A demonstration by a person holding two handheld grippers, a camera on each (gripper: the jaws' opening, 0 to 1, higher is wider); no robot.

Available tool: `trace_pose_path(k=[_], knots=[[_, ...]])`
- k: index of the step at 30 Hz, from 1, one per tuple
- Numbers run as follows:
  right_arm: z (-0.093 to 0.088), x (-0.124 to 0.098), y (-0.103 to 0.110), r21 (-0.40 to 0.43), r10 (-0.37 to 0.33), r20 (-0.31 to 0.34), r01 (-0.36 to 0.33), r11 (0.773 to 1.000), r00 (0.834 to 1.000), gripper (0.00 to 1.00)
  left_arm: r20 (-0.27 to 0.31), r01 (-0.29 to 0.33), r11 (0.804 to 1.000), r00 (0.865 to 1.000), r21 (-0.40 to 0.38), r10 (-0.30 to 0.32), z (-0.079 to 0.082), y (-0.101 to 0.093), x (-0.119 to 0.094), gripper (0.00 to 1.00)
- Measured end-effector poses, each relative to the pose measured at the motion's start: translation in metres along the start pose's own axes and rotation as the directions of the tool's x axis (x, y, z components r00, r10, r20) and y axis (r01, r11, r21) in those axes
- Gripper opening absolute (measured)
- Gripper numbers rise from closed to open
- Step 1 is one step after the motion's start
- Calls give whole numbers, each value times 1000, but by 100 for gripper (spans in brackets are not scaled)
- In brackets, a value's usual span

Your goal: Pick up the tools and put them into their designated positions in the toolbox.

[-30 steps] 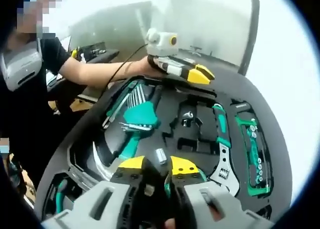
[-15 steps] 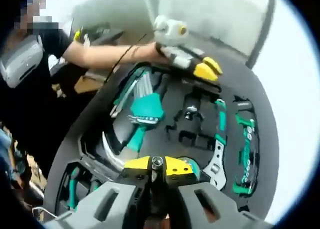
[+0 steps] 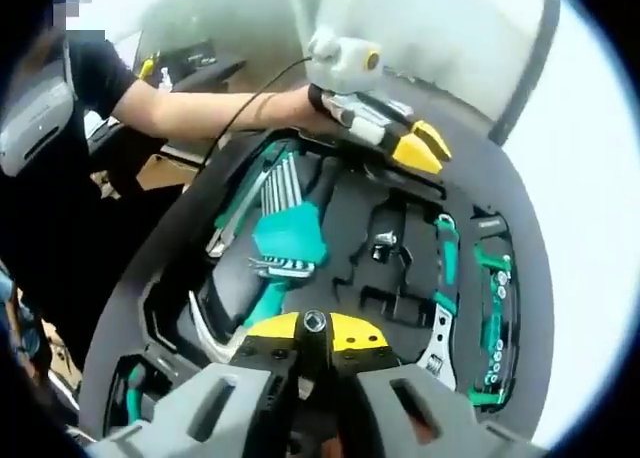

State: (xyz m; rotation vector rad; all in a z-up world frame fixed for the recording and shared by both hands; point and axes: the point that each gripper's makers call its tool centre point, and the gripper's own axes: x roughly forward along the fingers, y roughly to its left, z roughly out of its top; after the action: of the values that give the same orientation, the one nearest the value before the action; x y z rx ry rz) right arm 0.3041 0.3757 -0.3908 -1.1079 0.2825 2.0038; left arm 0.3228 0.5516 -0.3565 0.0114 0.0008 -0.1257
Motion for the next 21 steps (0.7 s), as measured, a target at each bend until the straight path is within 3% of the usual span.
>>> trace_pose_path(k=[3, 5, 8, 11, 14, 18, 21], knots=[[7, -13, -1, 10, 5, -5, -5, 1000, 1000, 18, -2, 0, 1000, 1000, 5, 0, 0, -1, 0, 15], [23, -23, 0, 13, 17, 6, -17, 1000, 1000, 7, 1, 0, 1000, 1000, 4, 0, 0, -1, -1, 15], [17, -17, 11, -102, 61, -139, -76, 992, 988, 6, -1, -4, 1000, 1000, -1, 4, 0, 1, 0, 15], [3, -7, 14, -179, 49, -244, -95, 979, 968, 7, -4, -4, 1000, 1000, -1, 4, -1, 1, 0, 15], [7, -2, 13, -152, 51, -240, -89, 984, 969, 6, -3, -4, 1000, 1000, 2, 4, -1, 0, 0, 15], [-1, 0, 5, -207, 15, -296, -80, 975, 955, 2, -2, -4, 1000, 1000, -1, 4, 0, 2, 1, 15], [0, 2, 5, -206, 17, -292, -80, 975, 956, 0, -4, -2, 1000, 1000, 1, 2, 0, 2, 1, 15]])
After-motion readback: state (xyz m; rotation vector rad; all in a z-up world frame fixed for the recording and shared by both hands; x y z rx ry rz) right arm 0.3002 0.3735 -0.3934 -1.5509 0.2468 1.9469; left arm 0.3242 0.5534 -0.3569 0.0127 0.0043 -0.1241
